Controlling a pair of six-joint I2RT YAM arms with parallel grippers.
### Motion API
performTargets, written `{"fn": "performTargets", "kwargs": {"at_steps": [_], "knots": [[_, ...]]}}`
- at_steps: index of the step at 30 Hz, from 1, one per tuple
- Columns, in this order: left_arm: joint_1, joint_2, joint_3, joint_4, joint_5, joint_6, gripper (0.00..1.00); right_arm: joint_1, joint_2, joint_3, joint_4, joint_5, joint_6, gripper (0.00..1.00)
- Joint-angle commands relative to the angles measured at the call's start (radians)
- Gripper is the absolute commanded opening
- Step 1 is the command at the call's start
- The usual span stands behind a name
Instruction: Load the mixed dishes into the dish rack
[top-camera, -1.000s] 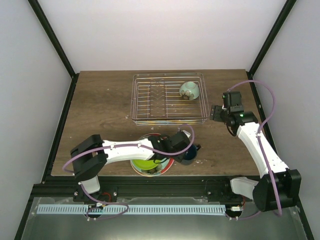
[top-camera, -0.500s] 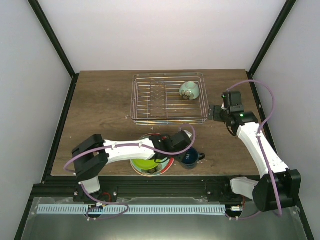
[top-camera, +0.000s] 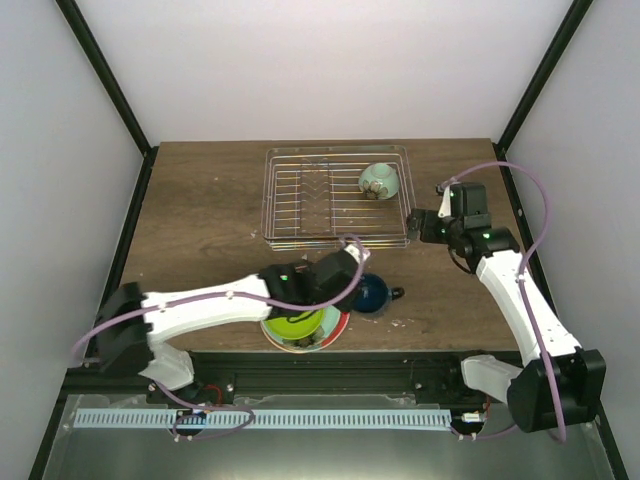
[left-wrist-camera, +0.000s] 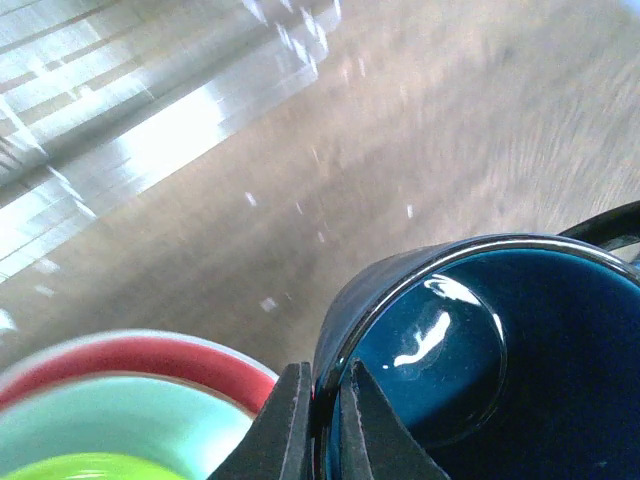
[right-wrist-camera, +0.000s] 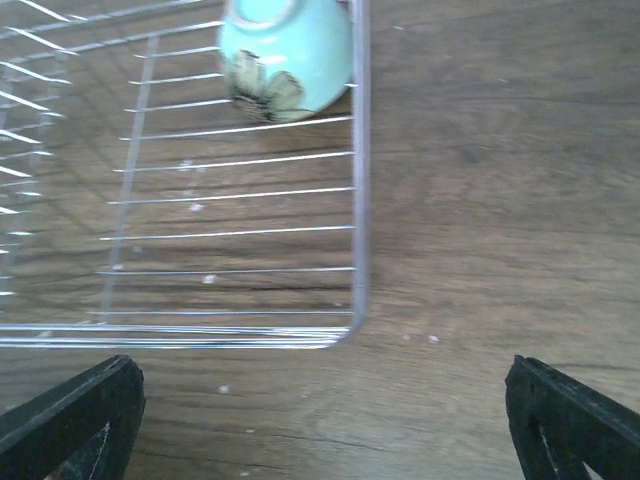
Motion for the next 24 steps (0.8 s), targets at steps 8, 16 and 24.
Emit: {"fn": "performTargets", "kwargs": {"at_steps": [8, 16, 24], "knots": [[-0.002, -0.41, -0.187, 0.151, -0.527, 0.252, 0.0, -0.008, -0.022, -0.047, 0.142, -0.491, 0.035, 1.0], [-0.002, -0.468, -0.472, 0.611, -0.773, 0.527, 0.0, -0.009, 0.044, -0.066, 0.242, -0.79, 0.086, 1.0], [-0.004, -0.5, -0.665, 1.132, -0.798, 0.87, 0.0, -0.009, 0.109, -0.063, 0.312, -1.016, 0.134, 0.93]]}}
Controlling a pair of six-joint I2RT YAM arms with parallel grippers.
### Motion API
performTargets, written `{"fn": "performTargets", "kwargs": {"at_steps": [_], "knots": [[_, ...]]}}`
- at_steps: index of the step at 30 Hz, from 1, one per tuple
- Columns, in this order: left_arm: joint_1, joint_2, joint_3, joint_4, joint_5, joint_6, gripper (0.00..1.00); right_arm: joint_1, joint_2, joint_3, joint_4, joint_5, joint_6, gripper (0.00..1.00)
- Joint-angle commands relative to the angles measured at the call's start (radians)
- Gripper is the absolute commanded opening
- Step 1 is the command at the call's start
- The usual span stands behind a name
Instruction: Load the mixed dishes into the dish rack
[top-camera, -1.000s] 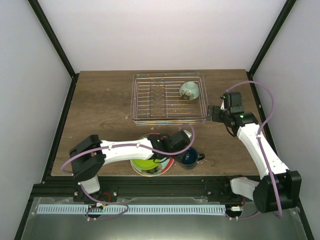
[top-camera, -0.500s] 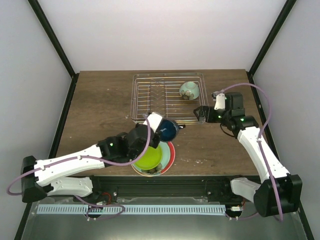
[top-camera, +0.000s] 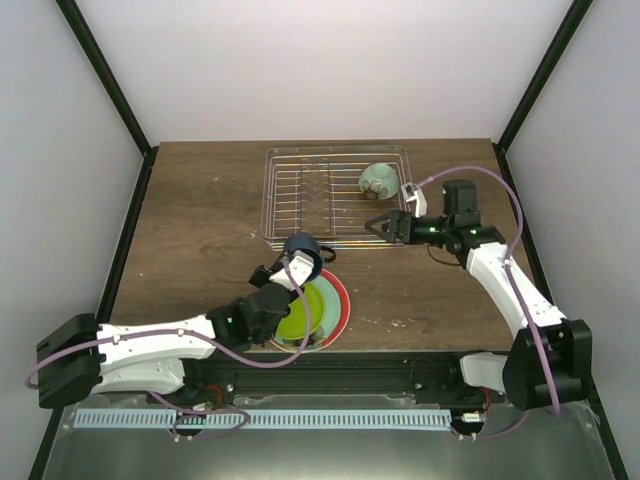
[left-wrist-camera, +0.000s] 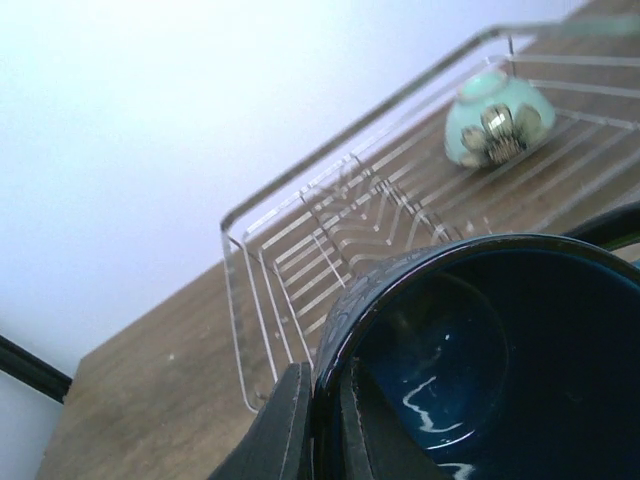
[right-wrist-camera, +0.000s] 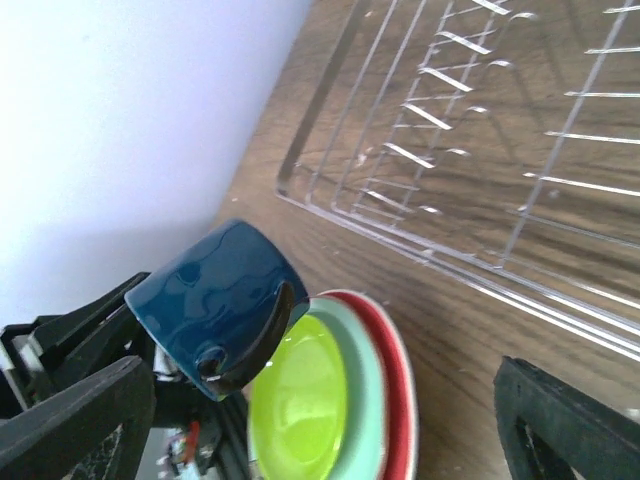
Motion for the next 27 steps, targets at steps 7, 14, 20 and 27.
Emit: {"fn": "performTargets", "kwargs": {"at_steps": [7, 14, 20, 27], "knots": [[-0.031, -0.054, -0.09, 0.62, -0.009, 0.288, 0.0, -0.006, 0.058, -0.069, 0.208, -0.296, 0.133, 0.81], [-0.051, 0.044, -0.113, 0.79, 0.033, 0.378, 0.0, 0.015, 0.126, -0.088, 0.323, -0.375, 0.227, 0.81], [-0.065, 0.137, -0.115, 0.908, 0.025, 0.439, 0.0, 0.05, 0.17, -0.06, 0.356, -0.393, 0.276, 0.81], [-0.076, 0.18, -0.112, 0.951, 0.032, 0.471, 0.0, 0.12, 0.218, -0.001, 0.319, -0.38, 0.273, 0.75]]}}
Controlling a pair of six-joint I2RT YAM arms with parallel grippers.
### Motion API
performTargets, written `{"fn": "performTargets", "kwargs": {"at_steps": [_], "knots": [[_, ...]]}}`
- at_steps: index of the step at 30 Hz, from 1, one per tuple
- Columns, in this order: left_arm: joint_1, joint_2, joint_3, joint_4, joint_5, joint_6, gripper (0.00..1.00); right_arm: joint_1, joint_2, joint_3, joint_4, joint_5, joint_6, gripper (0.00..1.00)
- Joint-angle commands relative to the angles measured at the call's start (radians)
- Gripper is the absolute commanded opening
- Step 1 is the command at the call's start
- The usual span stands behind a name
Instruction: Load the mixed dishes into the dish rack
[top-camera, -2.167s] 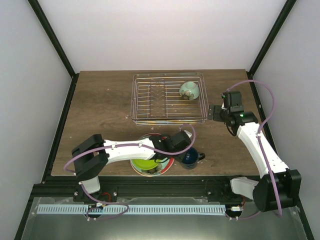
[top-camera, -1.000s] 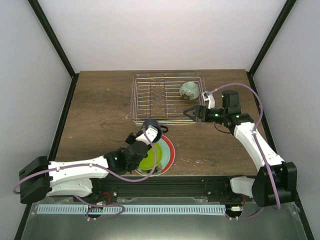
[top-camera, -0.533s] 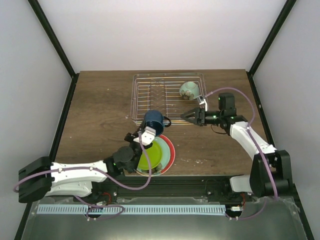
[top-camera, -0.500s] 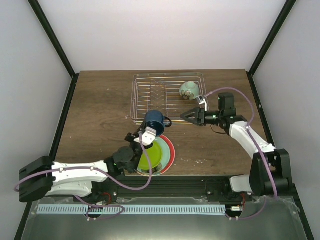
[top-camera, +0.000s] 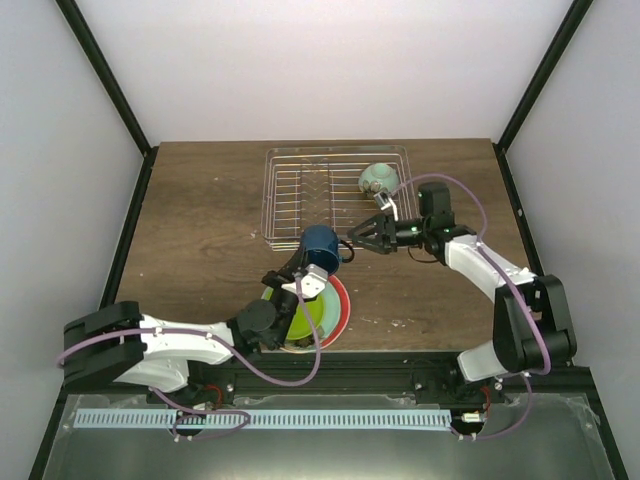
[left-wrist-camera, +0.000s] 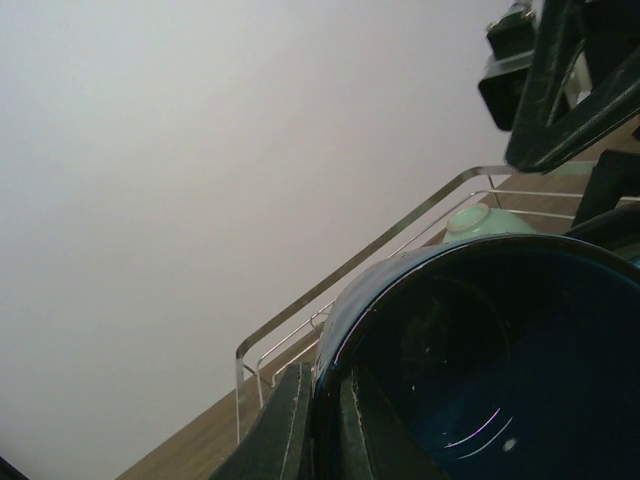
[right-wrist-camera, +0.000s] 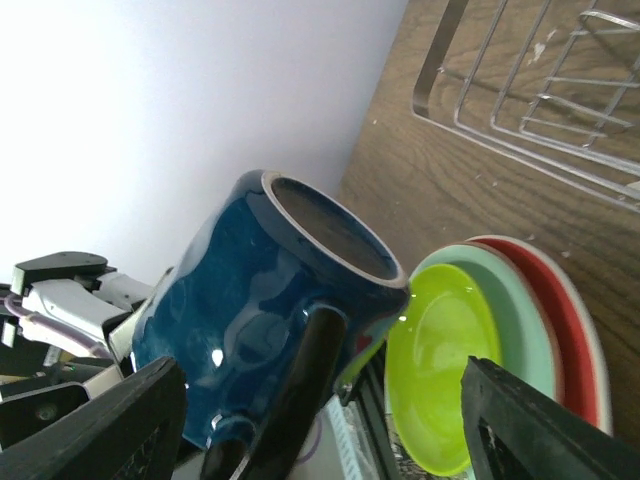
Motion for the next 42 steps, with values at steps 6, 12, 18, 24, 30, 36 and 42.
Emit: {"fn": "performTargets", "kwargs": {"at_steps": [6, 12, 18, 24, 30, 36, 42], "knots": [[-0.013, 0.028, 0.01, 0.192, 0.018, 0.029, 0.0, 0.083, 0.057, 0.086, 0.003, -0.004, 0.016, 0.62], [-0.014, 0.047, 0.003, 0.222, 0.017, 0.024, 0.0, 0.096, 0.066, 0.079, 0.014, 0.0, 0.019, 0.48], [-0.015, 0.105, 0.009, 0.285, 0.008, 0.039, 0.0, 0.098, 0.07, 0.074, 0.021, -0.009, 0.021, 0.32], [-0.015, 0.217, 0.018, 0.426, -0.014, 0.086, 0.0, 0.104, 0.071, 0.056, 0.052, -0.037, 0.041, 0.3], [-0.016, 0.307, 0.045, 0.55, -0.037, 0.139, 0.0, 0.104, 0.063, 0.032, 0.05, -0.048, 0.039, 0.3], [-0.016, 0.317, 0.054, 0.55, -0.032, 0.132, 0.0, 0.107, 0.048, 0.011, 0.054, -0.048, 0.036, 0.25], [-0.015, 0.331, 0.069, 0.55, -0.032, 0.147, 0.0, 0.109, 0.045, 0.001, 0.063, -0.051, 0.037, 0.16]]}}
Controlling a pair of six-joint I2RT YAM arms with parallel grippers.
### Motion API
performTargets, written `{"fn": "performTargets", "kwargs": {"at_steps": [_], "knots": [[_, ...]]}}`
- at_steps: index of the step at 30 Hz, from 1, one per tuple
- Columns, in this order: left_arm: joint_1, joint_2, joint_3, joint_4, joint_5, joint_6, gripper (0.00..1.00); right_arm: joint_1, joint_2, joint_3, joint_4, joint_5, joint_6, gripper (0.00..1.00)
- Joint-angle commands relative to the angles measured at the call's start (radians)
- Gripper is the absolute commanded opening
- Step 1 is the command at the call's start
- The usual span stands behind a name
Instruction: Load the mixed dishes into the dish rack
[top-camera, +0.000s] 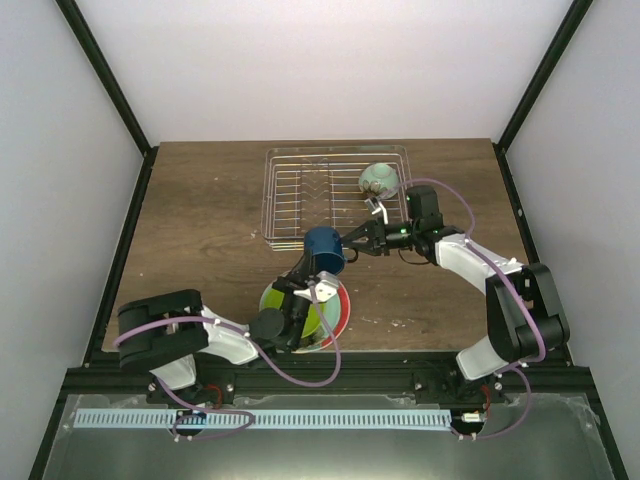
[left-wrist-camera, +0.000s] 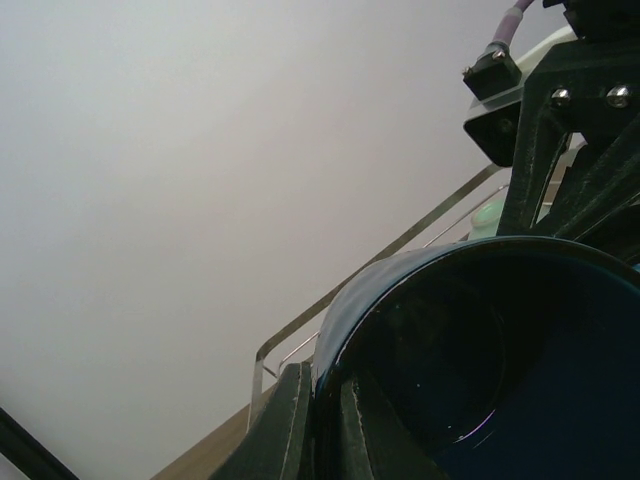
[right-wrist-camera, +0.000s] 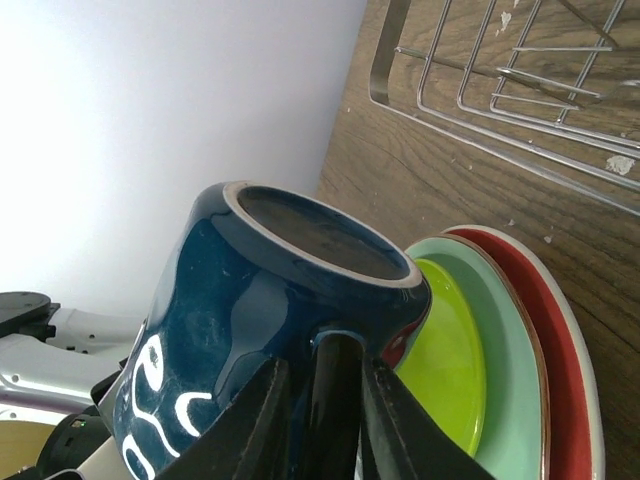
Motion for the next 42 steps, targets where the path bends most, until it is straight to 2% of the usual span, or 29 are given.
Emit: {"fn": "performTargets", "kwargs": {"at_steps": [1, 7, 10, 16, 21, 25, 30, 35, 39, 40, 42], "knots": [[0.005, 0.014, 0.063, 0.094, 0.042, -0.032, 0.0, 0.034, -0.031, -0.013, 0.02, -0.113, -0.028, 0.15], [0.013, 0.05, 0.079, 0.094, 0.028, -0.042, 0.0, 0.037, -0.039, -0.02, 0.04, -0.097, -0.012, 0.07], [0.015, 0.054, 0.071, 0.094, 0.015, -0.066, 0.02, 0.037, -0.039, -0.038, 0.106, -0.096, 0.031, 0.05], [0.024, 0.045, 0.038, 0.094, -0.005, -0.115, 0.21, 0.035, -0.018, -0.047, 0.22, -0.095, 0.103, 0.02], [0.031, 0.05, 0.018, 0.094, -0.015, -0.152, 0.49, 0.037, -0.007, -0.062, 0.334, -0.097, 0.186, 0.01], [0.035, 0.061, 0.014, 0.094, -0.019, -0.176, 0.56, 0.036, -0.001, -0.079, 0.448, -0.097, 0.268, 0.01], [0.036, 0.074, 0.008, 0.094, -0.026, -0.199, 0.64, 0.037, 0.011, -0.078, 0.504, -0.082, 0.311, 0.01], [0.03, 0.058, -0.015, 0.094, -0.045, -0.227, 0.7, 0.034, 0.036, -0.03, 0.49, -0.054, 0.302, 0.01], [0.009, -0.01, -0.046, 0.049, -0.055, -0.274, 0.73, 0.031, 0.074, 0.058, 0.385, -0.004, 0.224, 0.01], [0.005, -0.044, -0.049, -0.007, -0.053, -0.309, 0.73, 0.028, 0.086, 0.089, 0.329, 0.009, 0.196, 0.01], [0.004, -0.13, -0.048, -0.23, -0.014, -0.462, 0.74, 0.021, 0.11, 0.142, 0.251, 0.039, 0.143, 0.01]]}}
